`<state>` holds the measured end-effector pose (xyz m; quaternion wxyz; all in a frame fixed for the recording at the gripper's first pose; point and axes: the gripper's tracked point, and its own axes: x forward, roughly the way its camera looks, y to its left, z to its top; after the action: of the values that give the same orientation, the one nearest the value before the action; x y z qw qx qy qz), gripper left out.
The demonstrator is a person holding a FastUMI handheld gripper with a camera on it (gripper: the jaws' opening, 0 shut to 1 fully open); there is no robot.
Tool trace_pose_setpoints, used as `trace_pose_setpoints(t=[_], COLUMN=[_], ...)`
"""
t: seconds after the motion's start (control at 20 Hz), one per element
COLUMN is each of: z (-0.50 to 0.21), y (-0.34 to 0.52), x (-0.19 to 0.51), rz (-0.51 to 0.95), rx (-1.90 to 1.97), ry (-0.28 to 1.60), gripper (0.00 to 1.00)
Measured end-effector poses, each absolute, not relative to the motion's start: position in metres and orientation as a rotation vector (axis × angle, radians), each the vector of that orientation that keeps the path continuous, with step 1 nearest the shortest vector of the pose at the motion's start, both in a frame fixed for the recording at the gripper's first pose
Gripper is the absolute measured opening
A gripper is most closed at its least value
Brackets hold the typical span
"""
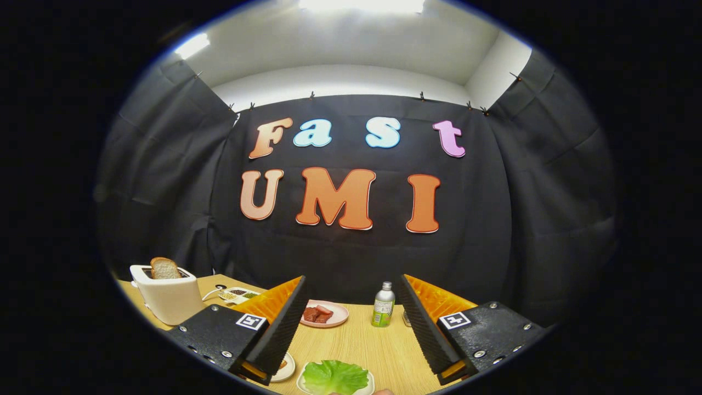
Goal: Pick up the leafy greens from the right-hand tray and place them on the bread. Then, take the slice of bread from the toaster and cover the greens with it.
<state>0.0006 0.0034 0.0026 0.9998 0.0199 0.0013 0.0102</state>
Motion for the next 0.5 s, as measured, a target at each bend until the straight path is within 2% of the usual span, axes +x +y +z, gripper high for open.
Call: trace_pose_setpoints(t=[0.25, 0.5], z=[-0.002, -0.026], y=[0.012, 0.016], x=[0.006, 0.009], rz=[0.04, 0.036], rx=[0.044, -0.011], ry=[0.002, 0.095], gripper=[0.99, 0.99])
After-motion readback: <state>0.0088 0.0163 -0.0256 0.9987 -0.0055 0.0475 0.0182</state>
